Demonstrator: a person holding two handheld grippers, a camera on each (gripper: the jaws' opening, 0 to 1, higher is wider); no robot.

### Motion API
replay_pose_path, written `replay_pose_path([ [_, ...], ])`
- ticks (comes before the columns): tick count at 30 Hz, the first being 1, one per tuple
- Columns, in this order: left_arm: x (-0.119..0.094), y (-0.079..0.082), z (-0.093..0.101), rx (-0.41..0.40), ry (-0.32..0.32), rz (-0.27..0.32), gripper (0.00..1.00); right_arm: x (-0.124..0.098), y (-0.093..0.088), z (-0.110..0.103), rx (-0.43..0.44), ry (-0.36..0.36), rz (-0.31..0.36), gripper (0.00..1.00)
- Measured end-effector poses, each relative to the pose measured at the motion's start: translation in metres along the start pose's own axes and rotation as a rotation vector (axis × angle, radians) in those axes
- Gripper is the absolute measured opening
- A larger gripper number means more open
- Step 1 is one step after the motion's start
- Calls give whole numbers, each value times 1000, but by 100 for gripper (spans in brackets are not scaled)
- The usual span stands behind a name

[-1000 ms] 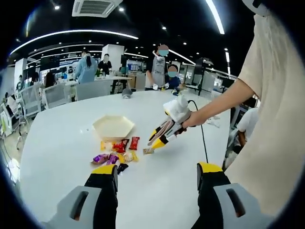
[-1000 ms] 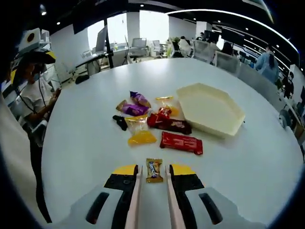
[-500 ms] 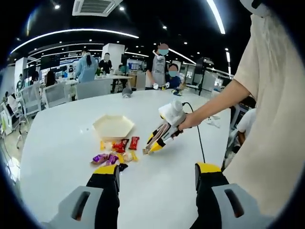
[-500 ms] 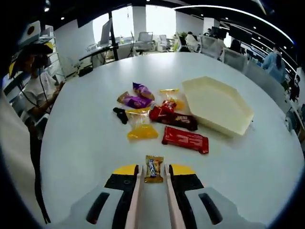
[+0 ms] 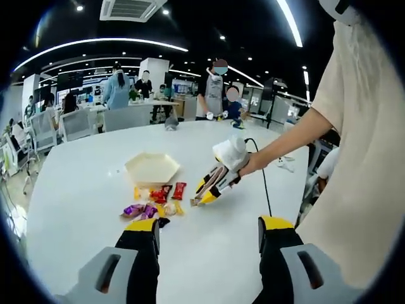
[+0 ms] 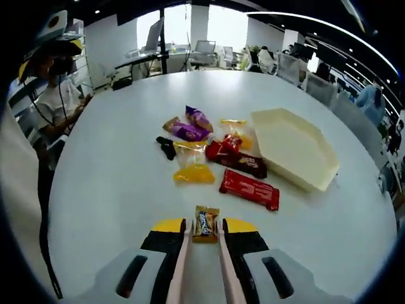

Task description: Place the target food into the container with the food tongs after gripping and lifting it, then release it inside without dropping or visibly crushing the food.

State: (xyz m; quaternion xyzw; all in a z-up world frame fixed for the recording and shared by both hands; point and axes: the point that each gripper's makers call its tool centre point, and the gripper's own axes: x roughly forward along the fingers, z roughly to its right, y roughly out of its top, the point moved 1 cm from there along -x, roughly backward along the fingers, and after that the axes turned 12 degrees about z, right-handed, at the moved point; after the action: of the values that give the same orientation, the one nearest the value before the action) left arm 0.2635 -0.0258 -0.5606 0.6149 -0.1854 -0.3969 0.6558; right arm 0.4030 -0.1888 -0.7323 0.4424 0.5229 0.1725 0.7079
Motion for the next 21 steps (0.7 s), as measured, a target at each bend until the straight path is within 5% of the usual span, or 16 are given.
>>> replay_pose_path([
  [21,6,2,3,-16,-5,6,61,0,1,-1,82,9,-9,18],
])
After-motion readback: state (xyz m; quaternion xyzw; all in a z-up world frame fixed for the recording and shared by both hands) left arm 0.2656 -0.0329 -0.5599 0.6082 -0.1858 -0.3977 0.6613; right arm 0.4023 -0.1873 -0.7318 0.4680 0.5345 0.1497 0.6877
